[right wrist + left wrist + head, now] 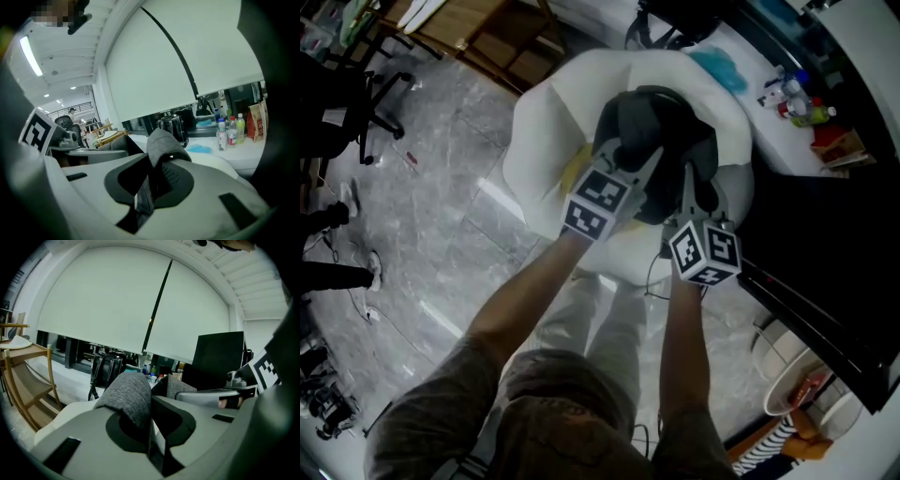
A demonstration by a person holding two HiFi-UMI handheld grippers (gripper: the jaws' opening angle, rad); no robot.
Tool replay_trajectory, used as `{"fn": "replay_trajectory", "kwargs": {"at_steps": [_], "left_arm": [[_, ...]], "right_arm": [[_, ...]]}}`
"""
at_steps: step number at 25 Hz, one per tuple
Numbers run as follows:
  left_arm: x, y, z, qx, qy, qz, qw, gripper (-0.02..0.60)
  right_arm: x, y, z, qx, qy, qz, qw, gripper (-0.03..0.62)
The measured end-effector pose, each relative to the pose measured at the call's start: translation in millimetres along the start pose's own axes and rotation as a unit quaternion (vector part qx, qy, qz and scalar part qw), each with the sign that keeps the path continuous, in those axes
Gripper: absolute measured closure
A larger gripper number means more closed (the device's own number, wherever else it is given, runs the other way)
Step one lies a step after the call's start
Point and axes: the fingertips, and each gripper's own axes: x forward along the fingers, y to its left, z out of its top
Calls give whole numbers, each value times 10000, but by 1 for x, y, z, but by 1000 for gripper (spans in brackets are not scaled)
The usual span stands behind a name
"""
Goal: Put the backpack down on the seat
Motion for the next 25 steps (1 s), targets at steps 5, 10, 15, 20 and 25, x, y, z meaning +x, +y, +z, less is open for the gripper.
{"fn": "replay_trajectory", "kwargs": {"at_steps": [5,10,15,20,25], "left_arm": [[17,4,-21,25,78,-12,10000,549],[32,7,-42,59,124,2,9999,548],[42,11,-67,89,184,-9,9998,548],[45,10,-87,130,301,42,9995,546],[43,13,-96,48,398,201,9990,518]], "right_arm": [[13,-10,-24,29,38,-2,10000,559],[26,-17,-45,57,56,18,10000,557],[37,-22,-74,49,101,-38,9999,551],[37,-27,-94,38,188,-91,9998,539],[35,-30,-99,16,227,-171,9996,525]]}}
